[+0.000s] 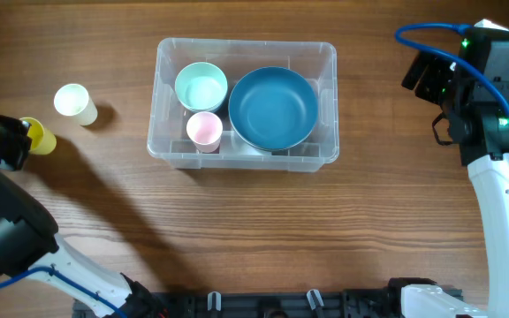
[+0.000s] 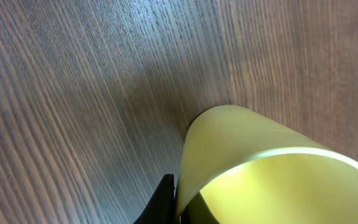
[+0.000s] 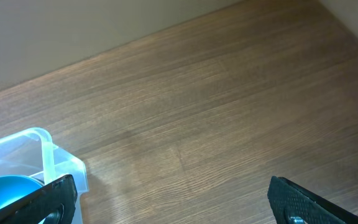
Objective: Pack container
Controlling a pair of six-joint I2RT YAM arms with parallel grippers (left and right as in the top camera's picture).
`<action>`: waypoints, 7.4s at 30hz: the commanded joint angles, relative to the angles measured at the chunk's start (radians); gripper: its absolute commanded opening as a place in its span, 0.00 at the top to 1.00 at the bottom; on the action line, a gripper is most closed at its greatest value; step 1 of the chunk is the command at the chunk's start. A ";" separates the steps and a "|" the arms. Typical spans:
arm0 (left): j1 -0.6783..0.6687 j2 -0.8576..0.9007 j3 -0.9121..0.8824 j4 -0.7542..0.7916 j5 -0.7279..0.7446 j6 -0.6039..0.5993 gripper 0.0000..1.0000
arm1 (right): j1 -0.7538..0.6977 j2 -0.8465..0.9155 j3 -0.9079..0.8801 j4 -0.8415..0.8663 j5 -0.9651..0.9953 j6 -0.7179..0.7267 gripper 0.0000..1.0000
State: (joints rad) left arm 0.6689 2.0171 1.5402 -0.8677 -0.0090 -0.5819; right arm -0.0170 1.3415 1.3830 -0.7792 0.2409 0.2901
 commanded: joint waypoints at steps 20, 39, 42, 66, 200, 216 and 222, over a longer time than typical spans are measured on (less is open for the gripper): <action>-0.826 -0.644 0.007 -0.307 0.119 0.099 0.96 | 0.000 0.010 0.014 0.000 0.021 -0.009 0.00; -0.901 -0.275 -0.003 -0.311 0.010 0.073 0.92 | 0.000 0.010 0.014 0.000 0.021 -0.009 0.00; -0.901 -0.273 -0.003 -0.306 0.010 0.073 0.57 | 0.000 0.010 0.014 0.000 0.021 -0.009 0.00; -0.428 -0.357 0.122 -0.250 0.057 0.019 0.30 | 0.000 0.010 0.014 0.000 0.021 -0.009 0.01; -1.272 -0.005 0.179 -0.089 0.164 -0.294 0.57 | 0.000 0.010 0.014 0.000 0.021 -0.009 0.00; -1.273 0.029 0.179 -0.014 0.164 -0.294 0.58 | 0.000 0.010 0.014 0.000 0.021 -0.009 0.01; -1.273 0.031 0.179 -0.003 0.148 -0.294 0.54 | 0.000 0.010 0.014 0.000 0.021 -0.009 0.00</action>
State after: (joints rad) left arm -0.6022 2.0354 1.7157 -0.8745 0.1642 -0.8677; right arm -0.0170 1.3422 1.3830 -0.7792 0.2409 0.2901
